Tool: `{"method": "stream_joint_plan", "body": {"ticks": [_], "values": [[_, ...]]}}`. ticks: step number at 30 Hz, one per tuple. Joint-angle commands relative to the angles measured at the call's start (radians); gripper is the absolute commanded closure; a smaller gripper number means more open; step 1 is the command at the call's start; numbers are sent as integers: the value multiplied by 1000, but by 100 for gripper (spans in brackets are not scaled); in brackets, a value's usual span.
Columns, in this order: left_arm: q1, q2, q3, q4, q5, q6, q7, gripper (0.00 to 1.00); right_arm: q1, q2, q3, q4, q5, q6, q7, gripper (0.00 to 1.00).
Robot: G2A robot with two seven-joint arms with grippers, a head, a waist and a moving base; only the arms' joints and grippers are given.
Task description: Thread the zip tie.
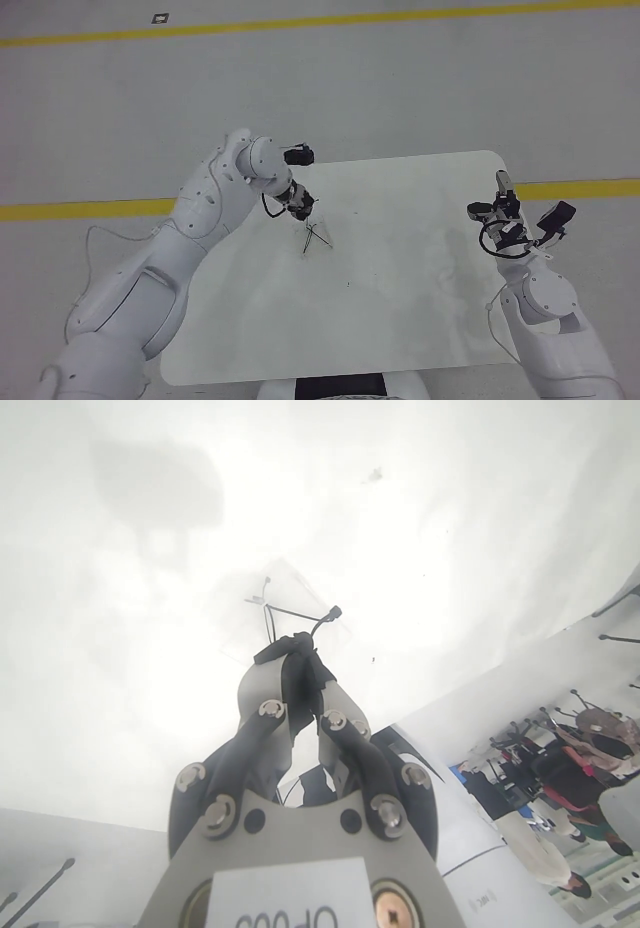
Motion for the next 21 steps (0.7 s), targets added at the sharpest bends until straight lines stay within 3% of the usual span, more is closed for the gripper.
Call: {"method": "stream_joint_plan", "body": {"ticks": [1,5,10,13,15,21], "values": [[19,24,-42,-9,-11,-61,5,100,0,0,0,0,0,0,0,0],[83,84,-162,-26,-75,-222,11,100,0,0,0,0,0,0,0,0],[170,150,-300,-59,-153,-377,-8,100,0,0,0,0,0,0,0,0],[236,189,-381,-125,-217,-377,-41,100,0,0,0,0,0,0,0,0],[275,210,-404,-158,-243,-377,-44,100,0,0,0,0,0,0,0,0],[275,210,-404,-158,-243,-377,-44,100,0,0,0,0,0,0,0,0]]}}
